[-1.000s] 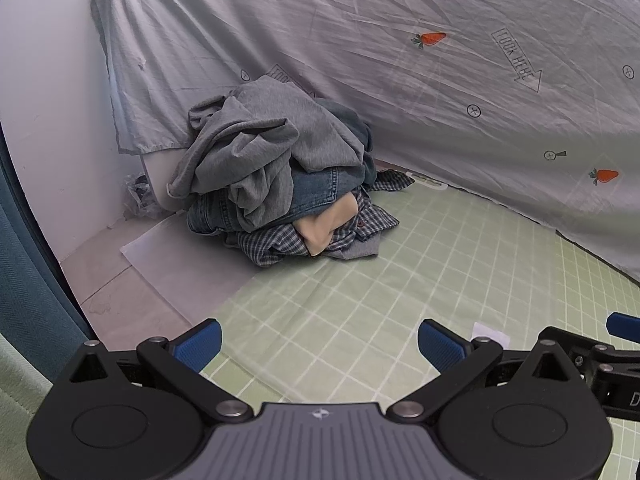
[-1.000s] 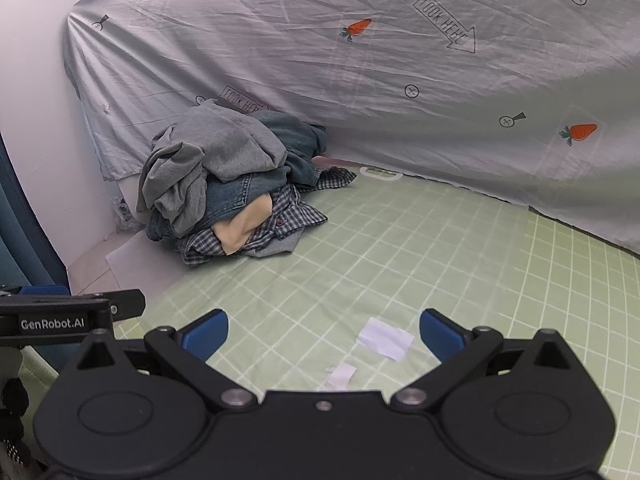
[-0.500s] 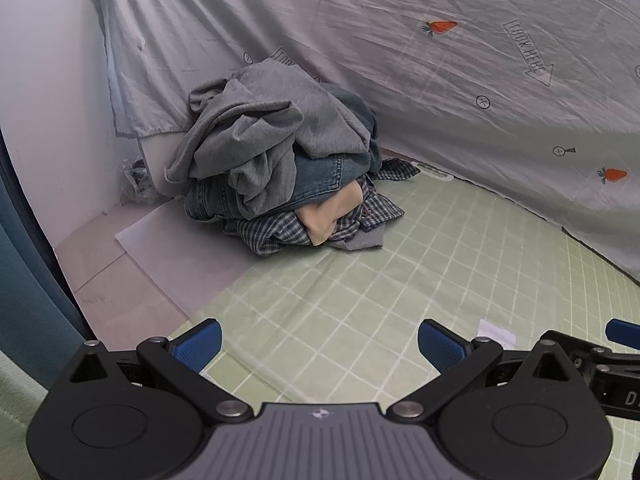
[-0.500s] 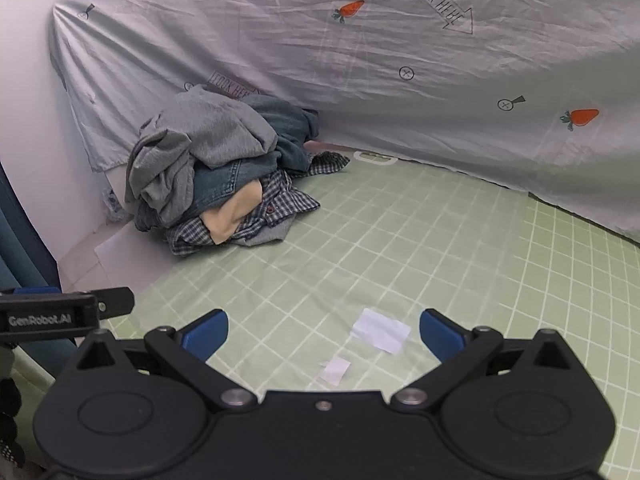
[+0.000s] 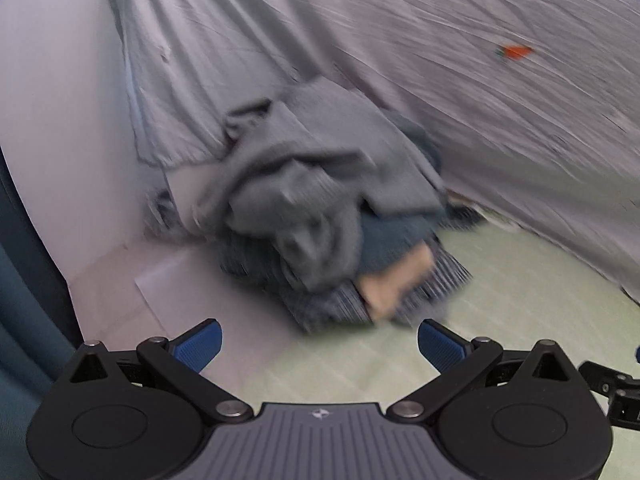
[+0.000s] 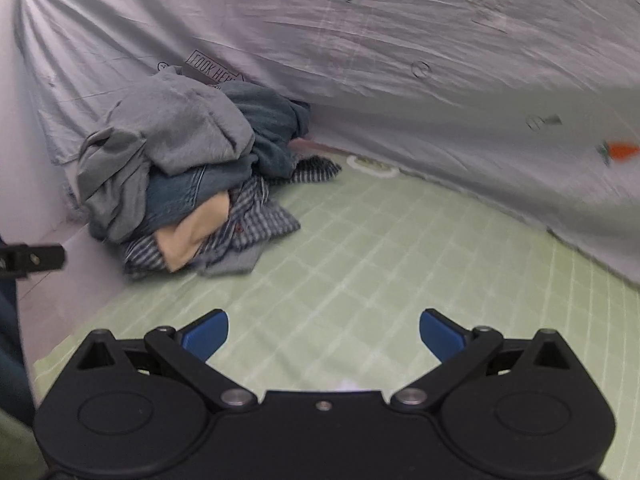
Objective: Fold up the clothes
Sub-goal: 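Grasp the grey sweatshirt on the heap with both grippers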
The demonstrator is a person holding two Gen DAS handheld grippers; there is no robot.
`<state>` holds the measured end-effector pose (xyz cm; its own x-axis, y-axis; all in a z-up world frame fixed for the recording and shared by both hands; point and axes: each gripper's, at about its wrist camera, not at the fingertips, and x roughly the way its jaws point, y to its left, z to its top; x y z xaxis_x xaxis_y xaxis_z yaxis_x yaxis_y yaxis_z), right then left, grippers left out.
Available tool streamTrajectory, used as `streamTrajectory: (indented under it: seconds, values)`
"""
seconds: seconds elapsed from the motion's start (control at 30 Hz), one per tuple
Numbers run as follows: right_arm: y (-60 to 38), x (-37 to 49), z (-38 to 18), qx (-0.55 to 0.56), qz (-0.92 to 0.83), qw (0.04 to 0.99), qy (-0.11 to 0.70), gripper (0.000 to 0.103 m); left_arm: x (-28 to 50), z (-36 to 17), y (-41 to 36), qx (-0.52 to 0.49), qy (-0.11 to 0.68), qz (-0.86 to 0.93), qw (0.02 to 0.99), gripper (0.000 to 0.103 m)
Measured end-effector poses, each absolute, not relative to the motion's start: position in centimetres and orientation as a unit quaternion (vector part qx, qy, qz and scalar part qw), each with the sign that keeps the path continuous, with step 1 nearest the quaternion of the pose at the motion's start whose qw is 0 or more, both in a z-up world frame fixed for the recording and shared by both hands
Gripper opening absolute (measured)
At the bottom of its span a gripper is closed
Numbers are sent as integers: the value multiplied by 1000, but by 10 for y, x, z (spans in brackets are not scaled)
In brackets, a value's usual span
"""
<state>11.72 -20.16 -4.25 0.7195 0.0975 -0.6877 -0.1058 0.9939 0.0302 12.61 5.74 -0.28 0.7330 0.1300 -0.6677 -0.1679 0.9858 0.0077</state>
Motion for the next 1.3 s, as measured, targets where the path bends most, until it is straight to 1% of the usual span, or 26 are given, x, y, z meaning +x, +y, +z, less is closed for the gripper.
streamTrajectory:
  seconds: [0.27,0.37,0.43,0.57,0.6,0.63,0.67,0.7,0.73,0.77,0.8,0.83,0.9,1.03,1.13,1.2,1.27,1.3]
  values:
    - [-154,232,-38,-46,118,927,352,102,210,-6,102,-61,357,131,923,103]
    - [-131,273,-38,-53,158,924,343,93,236,-13,110,-74,364,131,919,101]
    - [-119,296,-40,-46,187,920,342,84,247,-19,110,-84,370,124,917,100]
    - [-102,326,-47,-34,236,907,346,73,255,-26,107,-101,373,109,916,88]
    - [-99,331,-50,-31,245,904,349,64,254,-26,106,-103,372,108,916,84]
    - [-98,333,-52,-29,251,901,354,52,254,-26,105,-105,371,106,916,82]
    - [-96,334,-55,-27,258,897,358,48,254,-27,105,-108,370,105,917,78]
    - [-95,336,-58,-24,264,894,362,41,253,-27,104,-110,369,104,917,75]
    - [-94,337,-60,-22,270,891,365,30,253,-27,103,-112,369,102,917,73]
    - [-95,333,-59,-22,276,891,359,24,253,-27,102,-115,368,101,917,66]
    - [-95,329,-57,-31,275,894,352,15,252,-27,102,-117,367,100,917,62]
    - [-95,324,-55,-39,275,897,344,10,252,-27,101,-120,366,98,918,56]
    - [-96,315,-52,-51,271,903,330,8,251,-27,99,-124,364,96,918,41]
    - [-110,299,-42,-38,246,917,312,7,247,-24,97,-127,359,93,920,36]
    - [-128,278,-30,-36,222,930,292,7,239,-15,95,-112,347,88,927,30]
    - [-143,263,-23,-45,200,938,279,6,231,-9,90,-99,339,83,932,24]
    - [-161,246,-16,-42,177,945,271,6,221,-5,83,-96,336,76,934,20]
    - [-170,237,-14,-39,164,949,268,6,215,-3,79,-96,335,72,935,20]
